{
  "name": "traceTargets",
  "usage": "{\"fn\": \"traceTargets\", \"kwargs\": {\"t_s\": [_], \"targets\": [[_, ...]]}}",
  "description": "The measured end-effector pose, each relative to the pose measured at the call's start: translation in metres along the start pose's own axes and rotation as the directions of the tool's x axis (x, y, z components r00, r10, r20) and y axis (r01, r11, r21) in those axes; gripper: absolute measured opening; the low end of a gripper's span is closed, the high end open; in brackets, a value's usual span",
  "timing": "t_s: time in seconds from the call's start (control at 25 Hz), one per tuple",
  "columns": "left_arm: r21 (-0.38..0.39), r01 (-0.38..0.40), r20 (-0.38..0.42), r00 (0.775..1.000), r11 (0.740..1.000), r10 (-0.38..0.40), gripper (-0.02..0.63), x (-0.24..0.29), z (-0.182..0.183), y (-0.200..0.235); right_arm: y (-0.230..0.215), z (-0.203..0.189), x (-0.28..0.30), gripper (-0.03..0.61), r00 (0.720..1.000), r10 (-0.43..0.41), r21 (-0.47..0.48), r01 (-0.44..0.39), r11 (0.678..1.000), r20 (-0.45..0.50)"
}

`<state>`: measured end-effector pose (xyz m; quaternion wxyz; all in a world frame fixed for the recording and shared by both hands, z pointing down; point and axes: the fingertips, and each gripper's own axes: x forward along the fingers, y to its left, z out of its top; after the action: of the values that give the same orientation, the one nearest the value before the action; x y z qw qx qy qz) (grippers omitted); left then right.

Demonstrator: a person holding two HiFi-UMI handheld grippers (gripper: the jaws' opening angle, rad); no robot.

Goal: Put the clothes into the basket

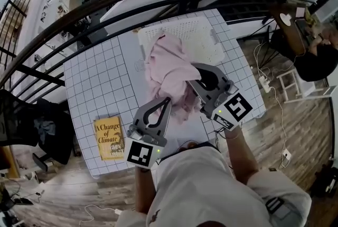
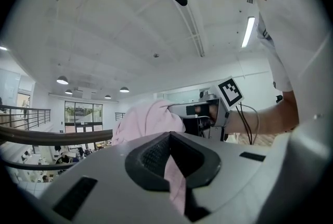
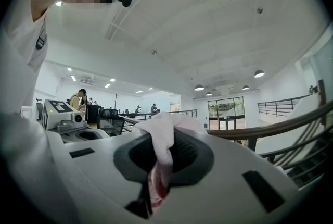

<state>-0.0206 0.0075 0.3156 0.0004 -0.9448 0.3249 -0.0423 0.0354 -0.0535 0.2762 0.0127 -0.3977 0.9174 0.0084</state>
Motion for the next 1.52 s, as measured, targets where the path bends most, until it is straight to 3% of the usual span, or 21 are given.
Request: {"fn": "traceTargets", "kwargs": {"t_s": [0.36, 1.0, 1.52], "targets": [[-0.001, 0.008, -0.01, 1.0, 1.0, -0.008, 0.003, 0.028, 0.007, 0.014, -0.04, 0.016, 0.012, 0.043, 0.999, -0.036, -0.014, 0.036, 0.999, 0.013], [-0.004, 0.014, -0.041, 0.999, 1.0, -0.014, 0.003, 0.084, 0.003, 0.046, -0.101, 0.009, 0.041, 0.043, 0.999, -0.042, 0.015, 0.042, 0.999, 0.002], [-0.029, 0.026, -0.077, 0.997, 0.999, -0.028, 0.003, 0.123, -0.021, 0.069, -0.139, -0.036, 0.061, 0.044, 0.996, -0.052, 0.058, 0.056, 0.997, -0.077]]}}
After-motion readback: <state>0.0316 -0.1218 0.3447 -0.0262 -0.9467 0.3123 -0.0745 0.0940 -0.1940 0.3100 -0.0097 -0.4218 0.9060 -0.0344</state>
